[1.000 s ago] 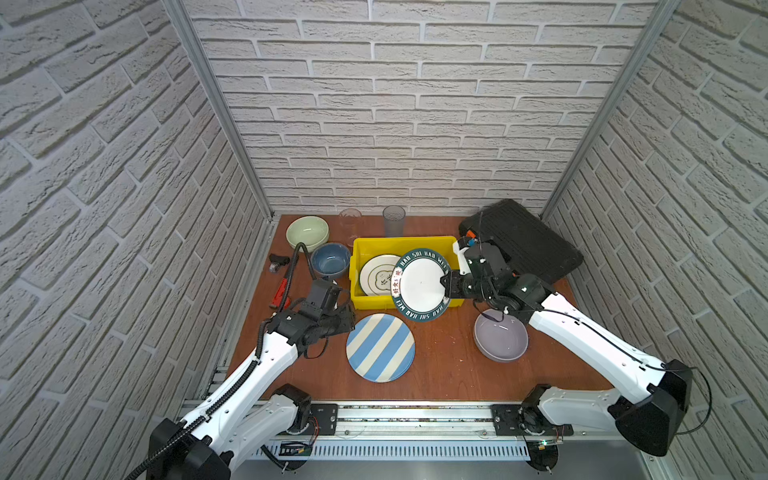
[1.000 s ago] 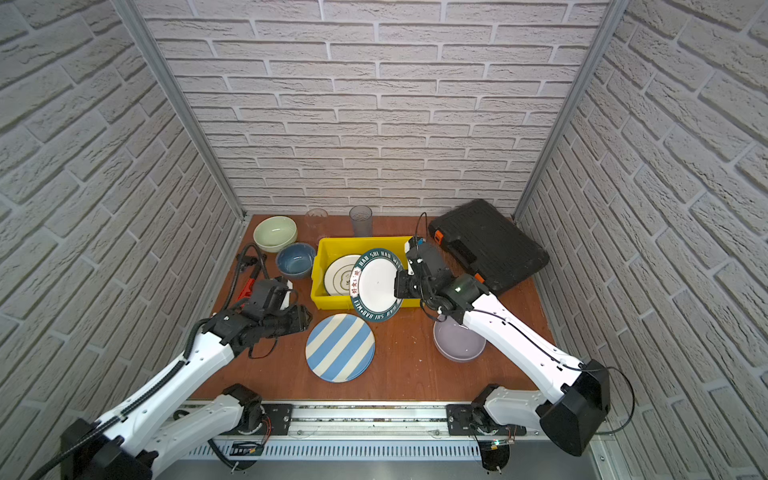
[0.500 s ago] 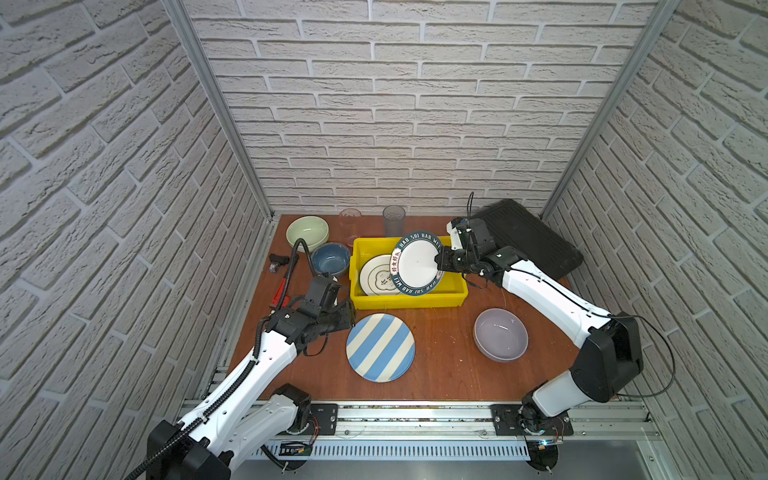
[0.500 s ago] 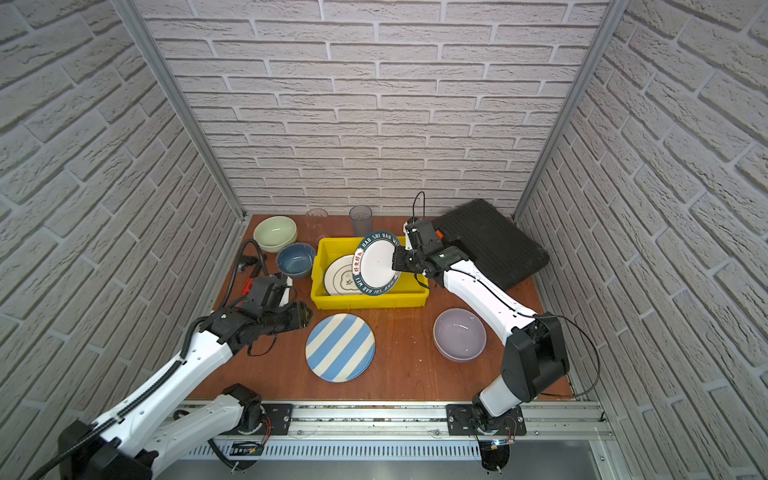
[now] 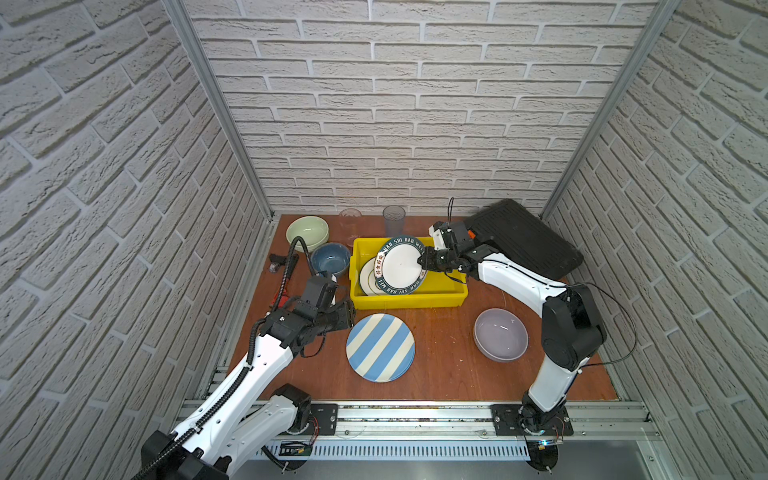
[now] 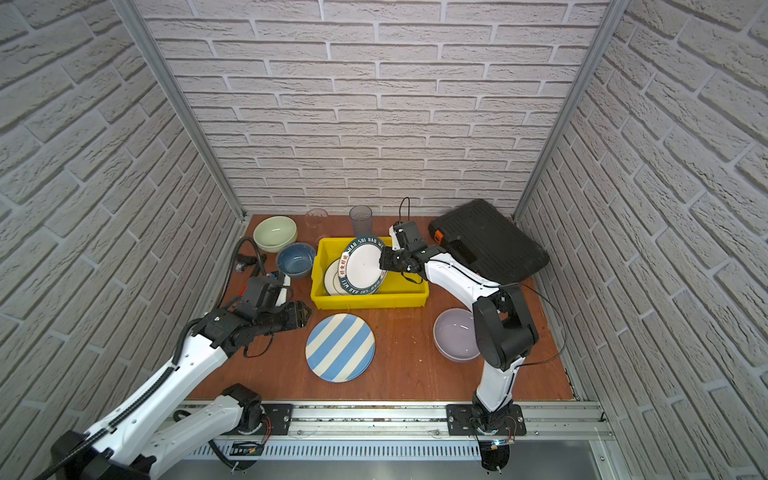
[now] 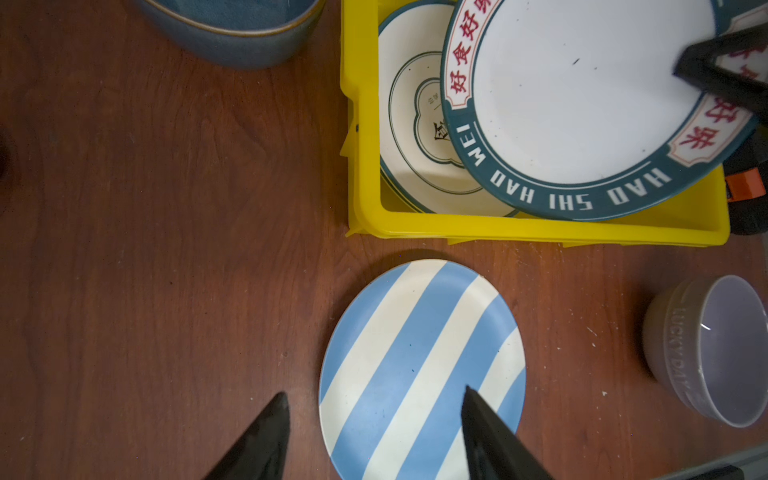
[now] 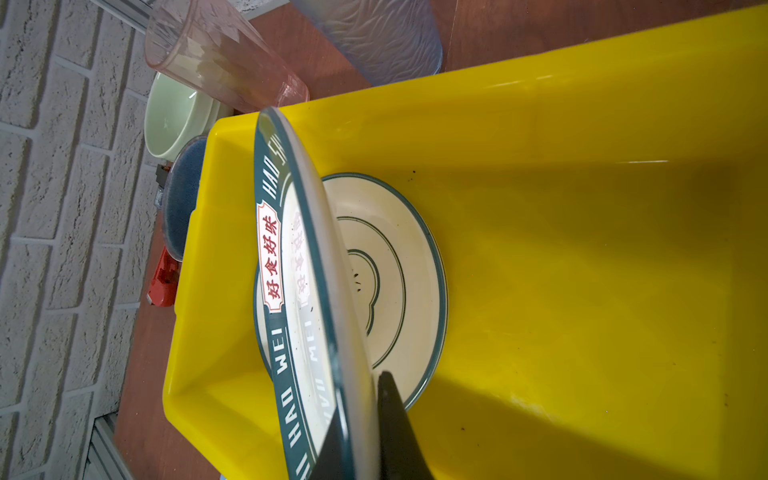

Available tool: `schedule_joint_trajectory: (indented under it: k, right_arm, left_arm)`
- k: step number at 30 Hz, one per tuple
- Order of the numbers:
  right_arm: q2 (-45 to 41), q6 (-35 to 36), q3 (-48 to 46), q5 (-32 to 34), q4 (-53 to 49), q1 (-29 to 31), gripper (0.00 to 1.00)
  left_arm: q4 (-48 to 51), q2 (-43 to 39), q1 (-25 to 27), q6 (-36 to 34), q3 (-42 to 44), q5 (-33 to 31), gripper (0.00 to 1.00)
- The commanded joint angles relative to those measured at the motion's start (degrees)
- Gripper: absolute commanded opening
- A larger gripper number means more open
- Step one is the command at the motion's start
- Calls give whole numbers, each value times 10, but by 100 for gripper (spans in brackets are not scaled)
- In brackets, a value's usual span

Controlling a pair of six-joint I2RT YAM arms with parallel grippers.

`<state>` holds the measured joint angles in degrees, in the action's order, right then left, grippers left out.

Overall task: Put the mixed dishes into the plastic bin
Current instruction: 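Lift the green-rimmed plate with the right gripper and carry it into the bin, then lower the green-rimmed plate flat into the bin and open the right gripper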

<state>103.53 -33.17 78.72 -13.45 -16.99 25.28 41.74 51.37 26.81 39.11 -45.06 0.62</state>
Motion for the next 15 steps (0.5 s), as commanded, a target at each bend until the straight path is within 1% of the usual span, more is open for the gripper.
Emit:
schedule_joint_trajectory:
  k: [1, 8, 15]
  right_arm:
    - [8, -19, 24, -34, 54, 0, 6]
    - [39, -22, 35, -46, 49, 8, 6]
    - [66, -27, 37, -63, 51, 16, 10]
  left_arm:
    - [11, -17, 2, -7, -14, -12, 66]
    - [18, -41, 2, -11, -9, -15, 67]
    - [25, -45, 1, -9, -7, -18, 67]
